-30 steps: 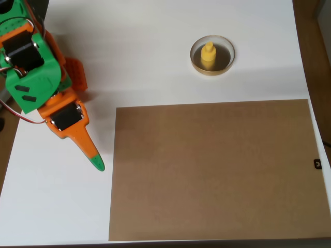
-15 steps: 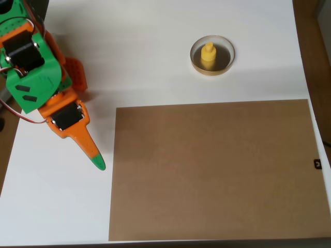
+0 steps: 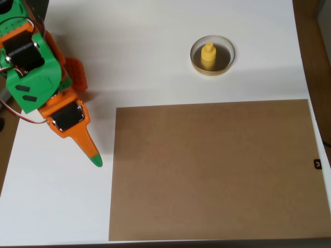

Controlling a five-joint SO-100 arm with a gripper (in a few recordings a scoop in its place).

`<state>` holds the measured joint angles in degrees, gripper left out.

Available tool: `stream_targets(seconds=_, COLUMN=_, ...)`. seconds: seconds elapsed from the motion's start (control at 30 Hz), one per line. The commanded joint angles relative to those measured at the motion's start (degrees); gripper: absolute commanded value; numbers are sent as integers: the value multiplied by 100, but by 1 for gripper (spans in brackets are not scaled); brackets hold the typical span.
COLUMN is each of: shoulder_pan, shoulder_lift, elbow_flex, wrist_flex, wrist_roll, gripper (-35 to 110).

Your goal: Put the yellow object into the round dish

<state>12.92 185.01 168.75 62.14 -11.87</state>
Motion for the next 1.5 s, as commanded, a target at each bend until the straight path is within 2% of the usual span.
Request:
stream_targets(seconds=0.0, shoulder_pan=79, shoulder_lift=193, elbow_flex=0, wrist_flex=-35, wrist_roll=-79, gripper=11)
stream_targets(seconds=0.17, shoulder_pan=79, shoulder_lift=193, elbow_flex=9, wrist_flex=-70, wrist_roll=-176, gripper=8)
stream_targets(seconds=0.27, shoulder_pan=70, shoulder_lift=193, elbow_flex=97, wrist_flex=-246, wrist_roll=-729, gripper=6)
stream_targets(seconds=0.3, shoulder_pan=53, shoulder_lift=193, elbow_flex=202, wrist_flex=-404, wrist_roll=-1336, gripper=6)
stream_targets(seconds=0.33, shoulder_pan=44, shoulder_lift=193, elbow_flex=457, wrist_flex=-694, wrist_roll=-2461, gripper=6)
stream_targets(seconds=0.37, shoulder_pan=44, shoulder_lift=114, elbow_flex=633, wrist_flex=-659, wrist_roll=-4131, gripper=7)
stream_targets(seconds=0.4, shoulder_pan=44, shoulder_lift=158, elbow_flex=633, wrist_flex=158, wrist_roll=-5449, gripper=7)
stream_targets(seconds=0.43, shoulder_pan=53, shoulder_lift=193, elbow_flex=624, wrist_flex=1204, wrist_roll=-6363, gripper=7)
stream_targets(seconds=0.53, shoulder_pan=-255, shoulder_lift=185, elbow_flex=633, wrist_flex=1371, wrist_roll=-7646, gripper=7)
stream_targets(seconds=0.63, shoulder_pan=-352, shoulder_lift=193, elbow_flex=633, wrist_flex=1283, wrist_roll=-7040, gripper=7)
stream_targets(seconds=0.7, shoulder_pan=-369, shoulder_lift=193, elbow_flex=624, wrist_flex=1151, wrist_roll=-5722, gripper=7)
stream_targets(seconds=0.87, shoulder_pan=-18, shoulder_lift=193, elbow_flex=598, wrist_flex=914, wrist_roll=-5282, gripper=7)
stream_targets(seconds=1.0, shoulder_pan=396, shoulder_lift=193, elbow_flex=483, wrist_flex=-185, wrist_roll=-3489, gripper=7)
stream_targets(seconds=1.13, shoulder_pan=633, shoulder_lift=193, elbow_flex=272, wrist_flex=-844, wrist_roll=-686, gripper=6)
stream_targets(seconds=1.23, shoulder_pan=1046, shoulder_lift=202, elbow_flex=246, wrist_flex=-984, wrist_roll=844, gripper=6)
stream_targets(seconds=1.3, shoulder_pan=1187, shoulder_lift=211, elbow_flex=246, wrist_flex=-958, wrist_roll=1160, gripper=5)
stream_targets(seconds=1.47, shoulder_pan=1178, shoulder_lift=211, elbow_flex=246, wrist_flex=-958, wrist_roll=1143, gripper=5)
